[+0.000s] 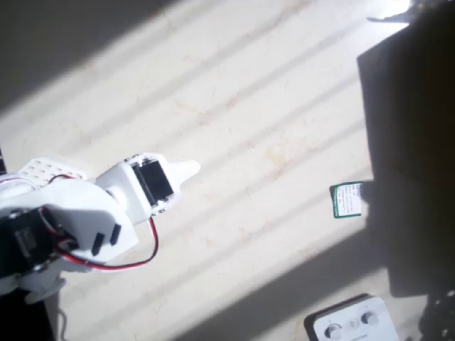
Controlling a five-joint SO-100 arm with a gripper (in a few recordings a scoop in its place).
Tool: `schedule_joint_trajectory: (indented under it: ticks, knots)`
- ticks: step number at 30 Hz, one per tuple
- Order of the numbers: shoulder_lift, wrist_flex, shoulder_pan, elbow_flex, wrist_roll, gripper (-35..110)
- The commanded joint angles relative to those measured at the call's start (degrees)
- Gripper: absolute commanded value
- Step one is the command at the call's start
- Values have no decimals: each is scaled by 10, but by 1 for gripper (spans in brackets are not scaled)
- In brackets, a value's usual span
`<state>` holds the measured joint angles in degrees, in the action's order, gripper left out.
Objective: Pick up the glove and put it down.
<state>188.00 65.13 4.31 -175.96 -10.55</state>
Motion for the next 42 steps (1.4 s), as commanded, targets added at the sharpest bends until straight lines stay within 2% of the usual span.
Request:
schedule_joint_trajectory:
  ticks: [1,19,27,31,38,42]
  knots:
    - [4,1,-7,23,-4,0]
    - [4,-4,0,27,0,0]
    - [-9,-23,-3,134,4,0]
    - [-96,-22,-1,228,4,0]
    - [-366,-23,6,475,4,0]
    - [-512,-24,61,608,4,0]
